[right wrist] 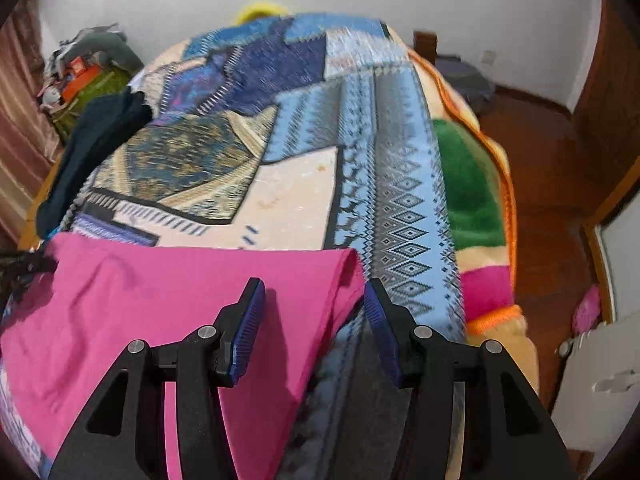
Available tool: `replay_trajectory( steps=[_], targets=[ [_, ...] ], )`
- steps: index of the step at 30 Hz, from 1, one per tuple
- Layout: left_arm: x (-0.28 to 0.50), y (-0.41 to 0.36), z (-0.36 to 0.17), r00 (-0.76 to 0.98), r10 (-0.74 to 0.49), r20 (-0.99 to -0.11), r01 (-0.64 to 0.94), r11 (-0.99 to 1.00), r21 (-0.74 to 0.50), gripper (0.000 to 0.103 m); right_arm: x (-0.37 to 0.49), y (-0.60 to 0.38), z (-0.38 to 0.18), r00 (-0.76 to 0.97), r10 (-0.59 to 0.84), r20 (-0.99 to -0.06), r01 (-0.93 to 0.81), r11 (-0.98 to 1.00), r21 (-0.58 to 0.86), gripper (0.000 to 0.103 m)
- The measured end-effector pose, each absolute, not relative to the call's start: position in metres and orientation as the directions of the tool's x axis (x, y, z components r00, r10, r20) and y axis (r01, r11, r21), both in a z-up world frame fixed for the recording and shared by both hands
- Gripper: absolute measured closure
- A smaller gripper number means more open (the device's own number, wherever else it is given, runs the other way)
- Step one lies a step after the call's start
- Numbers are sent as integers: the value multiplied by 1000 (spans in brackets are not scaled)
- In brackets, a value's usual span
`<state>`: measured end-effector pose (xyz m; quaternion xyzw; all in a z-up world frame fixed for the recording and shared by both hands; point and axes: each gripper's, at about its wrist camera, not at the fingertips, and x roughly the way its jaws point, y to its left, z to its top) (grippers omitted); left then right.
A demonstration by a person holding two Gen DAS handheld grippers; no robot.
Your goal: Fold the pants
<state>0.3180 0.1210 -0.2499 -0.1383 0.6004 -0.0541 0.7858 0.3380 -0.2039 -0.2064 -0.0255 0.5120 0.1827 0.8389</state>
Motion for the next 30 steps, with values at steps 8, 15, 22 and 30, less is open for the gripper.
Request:
replay_trajectory(
  steps=[8, 15, 22, 30],
  targets=[
    [311, 121, -251, 329, -84, -941, -126, 983, -131, 97, 340, -193, -221, 382, 267, -885, -399, 911, 102, 95],
    [304, 109, -247, 335, 28, -942, -129, 991, -17, 95, 336, -187, -221, 428, 185, -885, -397, 918, 0, 95],
    [292, 126, -225, 367, 12, -930, -163, 985, -51, 93, 324, -184, -189, 496, 179, -850, -409, 911, -47, 73],
    [292, 108, -188, 460, 31, -887, -77, 997, -5, 74, 302, -146, -139, 503, 381, -776, -507, 857, 92, 47]
  ],
)
